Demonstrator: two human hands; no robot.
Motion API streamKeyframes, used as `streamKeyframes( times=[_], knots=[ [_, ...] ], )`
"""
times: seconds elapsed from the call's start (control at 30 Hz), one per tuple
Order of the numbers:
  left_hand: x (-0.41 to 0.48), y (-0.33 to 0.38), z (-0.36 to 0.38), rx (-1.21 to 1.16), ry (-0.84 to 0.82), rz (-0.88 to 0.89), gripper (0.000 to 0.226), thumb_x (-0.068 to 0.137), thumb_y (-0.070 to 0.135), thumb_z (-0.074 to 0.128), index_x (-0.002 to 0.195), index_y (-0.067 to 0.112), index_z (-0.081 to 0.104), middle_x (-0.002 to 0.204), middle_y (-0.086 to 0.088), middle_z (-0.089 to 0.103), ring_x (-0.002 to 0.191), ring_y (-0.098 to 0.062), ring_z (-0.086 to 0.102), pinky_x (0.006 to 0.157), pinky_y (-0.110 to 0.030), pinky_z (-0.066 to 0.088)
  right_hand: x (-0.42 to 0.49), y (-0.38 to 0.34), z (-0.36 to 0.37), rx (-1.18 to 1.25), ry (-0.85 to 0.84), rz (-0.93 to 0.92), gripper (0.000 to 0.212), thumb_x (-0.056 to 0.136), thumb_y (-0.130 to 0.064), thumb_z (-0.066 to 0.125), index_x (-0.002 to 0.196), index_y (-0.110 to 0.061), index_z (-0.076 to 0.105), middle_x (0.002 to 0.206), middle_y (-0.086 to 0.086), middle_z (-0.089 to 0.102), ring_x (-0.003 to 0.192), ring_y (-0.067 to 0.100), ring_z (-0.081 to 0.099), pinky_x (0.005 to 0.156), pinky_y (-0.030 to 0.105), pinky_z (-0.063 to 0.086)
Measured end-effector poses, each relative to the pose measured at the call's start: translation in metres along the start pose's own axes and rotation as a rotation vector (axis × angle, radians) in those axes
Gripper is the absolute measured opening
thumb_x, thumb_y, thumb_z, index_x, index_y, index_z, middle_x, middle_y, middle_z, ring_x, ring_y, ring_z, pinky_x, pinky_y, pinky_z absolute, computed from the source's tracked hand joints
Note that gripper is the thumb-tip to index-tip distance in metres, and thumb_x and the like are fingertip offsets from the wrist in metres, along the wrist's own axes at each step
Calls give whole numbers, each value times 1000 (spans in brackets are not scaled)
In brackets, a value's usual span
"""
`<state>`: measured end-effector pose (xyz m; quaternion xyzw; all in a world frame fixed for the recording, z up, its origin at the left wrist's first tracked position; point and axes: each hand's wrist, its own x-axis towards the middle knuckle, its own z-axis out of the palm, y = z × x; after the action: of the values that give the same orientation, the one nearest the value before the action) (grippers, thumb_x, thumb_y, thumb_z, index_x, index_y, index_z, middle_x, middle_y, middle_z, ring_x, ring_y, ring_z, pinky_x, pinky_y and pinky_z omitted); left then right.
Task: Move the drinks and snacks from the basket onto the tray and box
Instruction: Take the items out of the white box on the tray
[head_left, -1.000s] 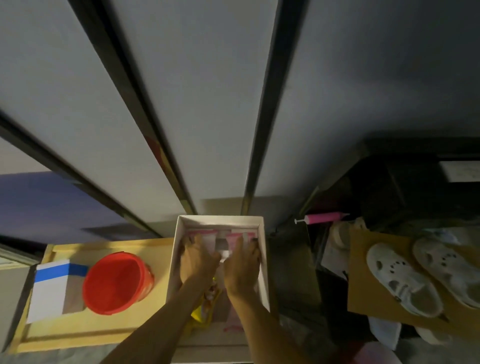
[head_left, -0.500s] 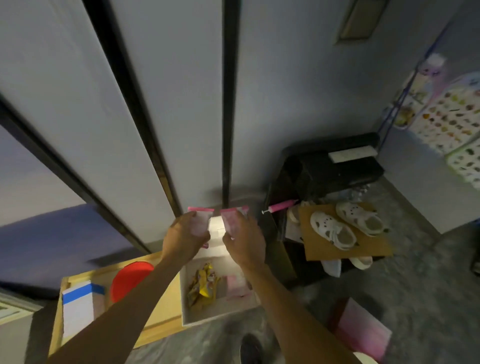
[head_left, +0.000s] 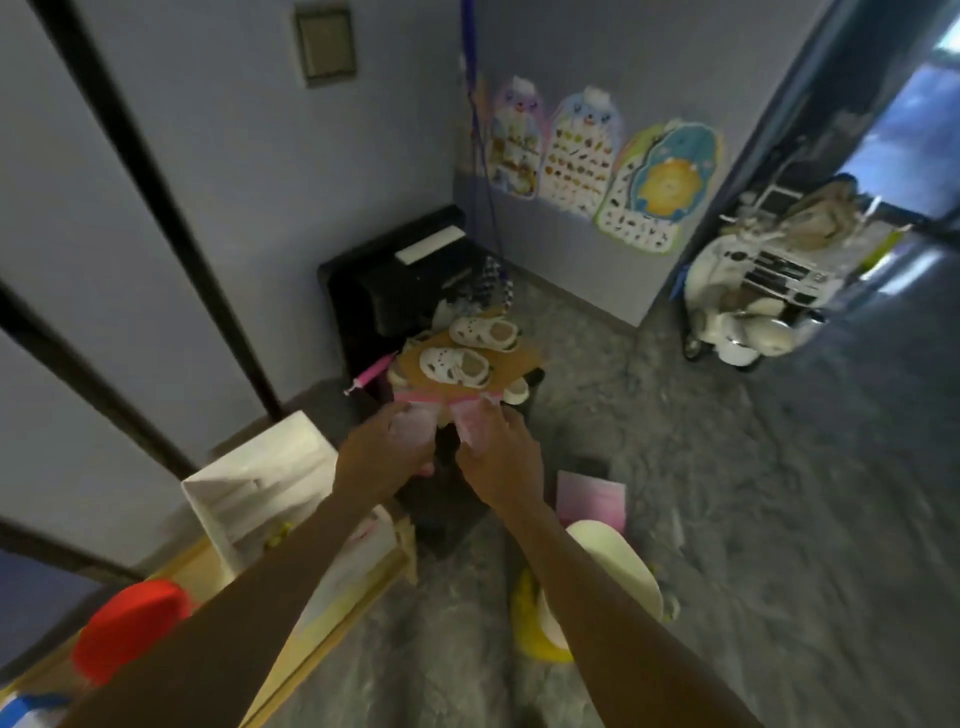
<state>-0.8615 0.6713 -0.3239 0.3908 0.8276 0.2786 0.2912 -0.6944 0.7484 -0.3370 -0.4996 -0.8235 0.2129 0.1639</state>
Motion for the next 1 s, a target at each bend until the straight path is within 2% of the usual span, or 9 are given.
streamKeyframes(
  times=[0.1,0.23,0.47,0.6,0.73,0.8,0.83,0.9,1.0],
  knots=[
    [-9,32,64,9,-70,91,72,87,47,79,151,27,51,135,-3,67,125,-28,64,107,-48,53,-25,74,-25,25,34,122,65,94,-36,69,151,-24,41,145,8,55,123,30,62,98,48,58],
    [-28,67,160,-17,-204,89,91,68,63,78,149,27,54,137,-3,66,125,-29,64,102,-47,56,-59,175,-44,12,8,294,71,93,-34,70,156,-20,40,150,11,54,128,37,59,100,49,55],
    [-32,84,310,17,-343,73,73,65,49,86,133,36,65,110,9,75,104,-16,73,79,-26,57,-107,323,-23,1,-81,462,72,83,-34,76,149,-19,51,139,8,59,121,36,61,91,44,55],
    [-12,61,379,90,-385,40,63,75,39,88,134,35,66,113,3,76,110,-22,71,89,-34,58,-119,384,33,-1,-159,508,70,87,-37,74,151,-21,49,141,6,59,126,33,58,96,41,52],
    [10,11,443,115,-424,26,52,78,24,91,124,31,69,100,9,67,94,-14,64,62,-4,41,-126,424,98,39,-221,569,71,90,-42,74,152,-18,47,144,9,56,132,33,54,99,43,54],
    [16,-13,468,128,-408,29,48,79,20,90,121,32,69,98,11,67,91,-13,64,63,1,41,-129,438,124,62,-226,590,73,93,-48,72,154,-18,46,149,9,53,137,33,50,102,47,53],
    [17,-22,477,151,-412,35,45,81,21,89,121,30,70,100,9,70,93,-17,68,70,-4,48,-131,444,135,83,-227,604,73,94,-52,70,154,-19,45,151,8,52,139,31,49,103,49,53],
    [19,-34,491,197,-453,10,45,83,28,84,126,31,69,107,0,74,99,-26,71,87,-33,59,-135,452,151,108,-239,624,73,95,-55,68,155,-22,44,152,4,51,140,29,49,102,50,54],
    [24,-44,508,243,-473,38,29,91,36,72,119,36,67,107,6,74,101,-23,71,89,-39,57,-140,462,162,91,-262,616,74,95,-52,69,158,-24,41,155,1,49,142,27,49,101,48,55]
  ],
)
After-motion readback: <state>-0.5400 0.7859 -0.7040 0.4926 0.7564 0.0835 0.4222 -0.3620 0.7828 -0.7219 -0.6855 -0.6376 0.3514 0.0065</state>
